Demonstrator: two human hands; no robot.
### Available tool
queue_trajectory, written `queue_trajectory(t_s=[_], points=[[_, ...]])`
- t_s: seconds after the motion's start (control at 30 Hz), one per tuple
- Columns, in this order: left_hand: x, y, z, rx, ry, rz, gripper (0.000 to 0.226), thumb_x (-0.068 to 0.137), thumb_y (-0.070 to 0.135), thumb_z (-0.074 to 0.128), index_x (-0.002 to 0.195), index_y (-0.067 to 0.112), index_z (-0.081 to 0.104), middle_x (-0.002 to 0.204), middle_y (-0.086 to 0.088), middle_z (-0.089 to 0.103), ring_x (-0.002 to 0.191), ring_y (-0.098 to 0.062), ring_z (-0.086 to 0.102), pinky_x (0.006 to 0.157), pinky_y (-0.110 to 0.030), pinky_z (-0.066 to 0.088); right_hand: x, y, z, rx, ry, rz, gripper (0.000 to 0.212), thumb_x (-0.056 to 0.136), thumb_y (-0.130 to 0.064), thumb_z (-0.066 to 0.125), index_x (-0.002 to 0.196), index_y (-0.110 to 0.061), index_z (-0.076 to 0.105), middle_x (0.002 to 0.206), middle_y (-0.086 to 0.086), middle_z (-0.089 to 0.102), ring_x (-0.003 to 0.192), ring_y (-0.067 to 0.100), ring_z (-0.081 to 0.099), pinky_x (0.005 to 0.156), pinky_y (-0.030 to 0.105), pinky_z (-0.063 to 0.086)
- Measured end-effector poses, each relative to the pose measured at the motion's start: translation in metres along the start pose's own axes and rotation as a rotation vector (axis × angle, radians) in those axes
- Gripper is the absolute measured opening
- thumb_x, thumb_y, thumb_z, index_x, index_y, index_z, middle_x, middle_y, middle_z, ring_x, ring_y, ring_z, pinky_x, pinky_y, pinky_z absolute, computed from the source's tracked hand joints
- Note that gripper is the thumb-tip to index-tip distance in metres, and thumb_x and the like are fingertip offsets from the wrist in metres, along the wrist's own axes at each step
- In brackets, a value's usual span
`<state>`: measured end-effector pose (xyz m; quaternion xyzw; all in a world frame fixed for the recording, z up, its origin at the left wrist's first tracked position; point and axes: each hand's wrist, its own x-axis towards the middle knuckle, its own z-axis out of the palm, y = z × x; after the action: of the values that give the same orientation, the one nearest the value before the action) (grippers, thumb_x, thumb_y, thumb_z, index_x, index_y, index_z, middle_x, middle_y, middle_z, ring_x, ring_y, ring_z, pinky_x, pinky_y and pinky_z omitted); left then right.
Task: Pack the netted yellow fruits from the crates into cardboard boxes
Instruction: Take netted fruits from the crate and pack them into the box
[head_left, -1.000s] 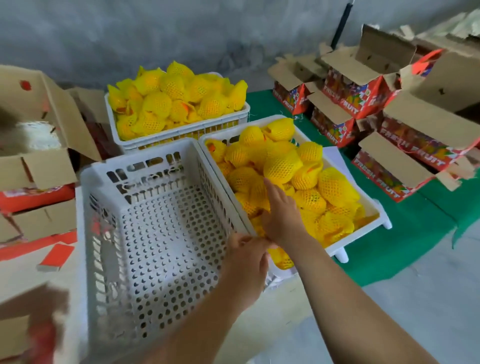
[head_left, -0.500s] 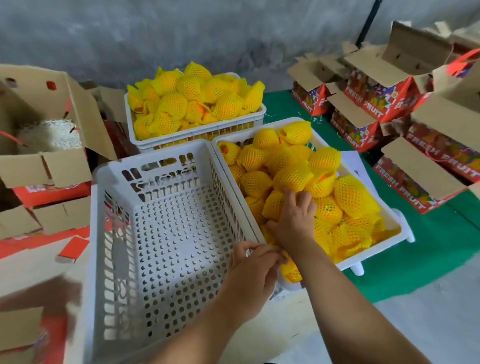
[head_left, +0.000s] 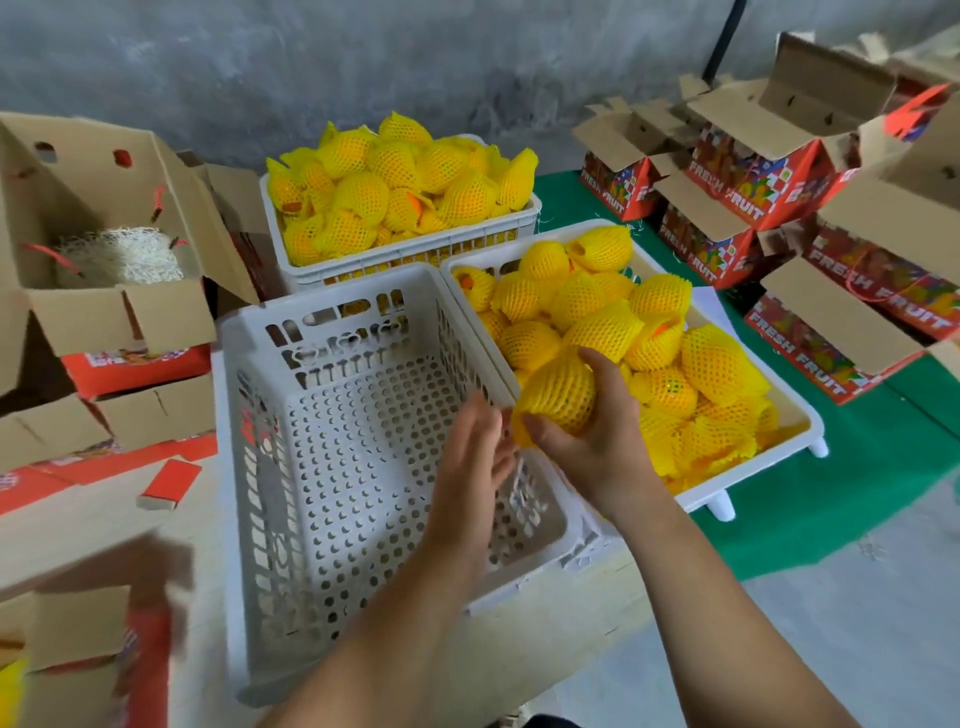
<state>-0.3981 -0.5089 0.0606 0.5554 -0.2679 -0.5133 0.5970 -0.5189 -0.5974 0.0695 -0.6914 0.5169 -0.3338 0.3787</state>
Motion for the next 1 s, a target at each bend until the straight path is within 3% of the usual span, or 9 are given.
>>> queue_trajectory(t_s=[0.1, 0.2, 0.33, 0.47, 0.53, 0.6, 0.67, 0.83, 1.0], points=[[-0.018, 0.026, -0.032, -0.196, -0.169, -0.103, 0.060, 0.098, 0.054, 0.054, 0.152, 0.027, 0.045, 0.141, -0.011, 0.063, 0.129, -0.029, 0.062, 0.109, -0.056, 0.048, -0.032, -0.040, 0.031, -0.045, -0.168, -0.135, 0.089, 0.063, -0.063, 0.060, 0.144, -0.028, 0.045, 0.124, -0.004, 0.038, 0.120, 0.020, 0.036, 0.097, 0.039, 0.035], [-0.043, 0.036, -0.089, -0.175, 0.028, -0.016, 0.052, 0.097, 0.041, 0.069, 0.143, 0.026, 0.052, 0.134, -0.014, 0.066, 0.120, -0.032, 0.068, 0.101, -0.059, 0.054, -0.071, -0.073, 0.080, 0.297, -0.351, -0.094, 0.056, 0.069, -0.050, 0.060, 0.123, -0.040, 0.047, 0.124, -0.002, 0.041, 0.123, 0.021, 0.046, 0.098, 0.048, 0.048], [-0.087, 0.038, -0.183, -0.340, 0.197, 0.082, 0.054, 0.094, 0.041, 0.063, 0.139, 0.012, 0.057, 0.131, -0.018, 0.068, 0.122, -0.036, 0.066, 0.103, -0.054, 0.053, -0.127, -0.112, 0.169, 0.751, -0.360, 0.134, 0.067, 0.079, -0.043, 0.069, 0.140, -0.040, 0.041, 0.129, -0.014, 0.058, 0.111, 0.000, 0.064, 0.082, 0.021, 0.055], [-0.139, 0.045, -0.281, 0.029, 0.331, 0.279, 0.054, 0.097, 0.057, 0.055, 0.133, 0.019, 0.066, 0.121, 0.005, 0.075, 0.118, -0.016, 0.069, 0.091, -0.022, 0.055, -0.189, -0.158, 0.263, 0.777, -0.438, 0.141, 0.044, 0.092, -0.044, 0.064, 0.131, -0.025, 0.062, 0.122, 0.003, 0.072, 0.120, 0.023, 0.066, 0.101, 0.044, 0.053], [-0.165, 0.049, -0.336, 0.276, 0.278, 0.287, 0.053, 0.098, 0.068, 0.046, 0.137, 0.036, 0.063, 0.123, 0.017, 0.072, 0.118, -0.003, 0.066, 0.096, -0.022, 0.051, -0.214, -0.179, 0.299, 0.800, -0.436, 0.129, 0.047, 0.088, -0.044, 0.069, 0.128, -0.021, 0.061, 0.119, 0.008, 0.072, 0.115, 0.029, 0.067, 0.098, 0.047, 0.055], [-0.190, 0.054, -0.390, 0.433, 0.280, 0.217, 0.040, 0.097, 0.075, 0.037, 0.126, 0.061, 0.061, 0.119, 0.035, 0.067, 0.116, 0.015, 0.058, 0.095, -0.011, 0.046, -0.235, -0.198, 0.331, 0.685, -0.441, 0.095, 0.053, 0.079, -0.053, 0.073, 0.123, -0.025, 0.063, 0.110, 0.001, 0.074, 0.105, 0.021, 0.071, 0.088, 0.041, 0.059], [-0.216, 0.056, -0.445, 0.501, 0.391, 0.184, 0.031, 0.102, 0.067, 0.035, 0.117, 0.063, 0.063, 0.114, 0.042, 0.063, 0.115, 0.021, 0.054, 0.091, -0.003, 0.043, -0.250, -0.209, 0.356, 0.505, -0.438, 0.032, 0.053, 0.073, -0.062, 0.074, 0.119, -0.037, 0.062, 0.105, -0.012, 0.073, 0.097, 0.007, 0.070, 0.078, 0.029, 0.060], [-0.263, 0.025, -0.545, 0.961, 0.584, -0.060, 0.024, 0.109, 0.032, 0.045, 0.124, 0.036, 0.063, 0.114, 0.019, 0.068, 0.111, -0.015, 0.065, 0.089, -0.031, 0.051, -0.254, -0.211, 0.402, -0.197, -0.724, -0.277, 0.081, 0.077, -0.039, 0.085, 0.136, -0.036, 0.031, 0.121, -0.006, 0.053, 0.105, 0.016, 0.057, 0.084, 0.023, 0.049], [-0.271, 0.007, -0.538, 1.189, 0.507, -0.166, 0.028, 0.107, 0.043, 0.034, 0.128, 0.047, 0.053, 0.116, 0.021, 0.068, 0.107, -0.016, 0.066, 0.089, -0.038, 0.055, -0.252, -0.191, 0.456, -1.007, -1.283, -0.212, 0.035, 0.100, -0.033, 0.055, 0.131, -0.017, 0.058, 0.133, 0.008, 0.063, 0.115, 0.029, 0.061, 0.102, 0.035, 0.049]])
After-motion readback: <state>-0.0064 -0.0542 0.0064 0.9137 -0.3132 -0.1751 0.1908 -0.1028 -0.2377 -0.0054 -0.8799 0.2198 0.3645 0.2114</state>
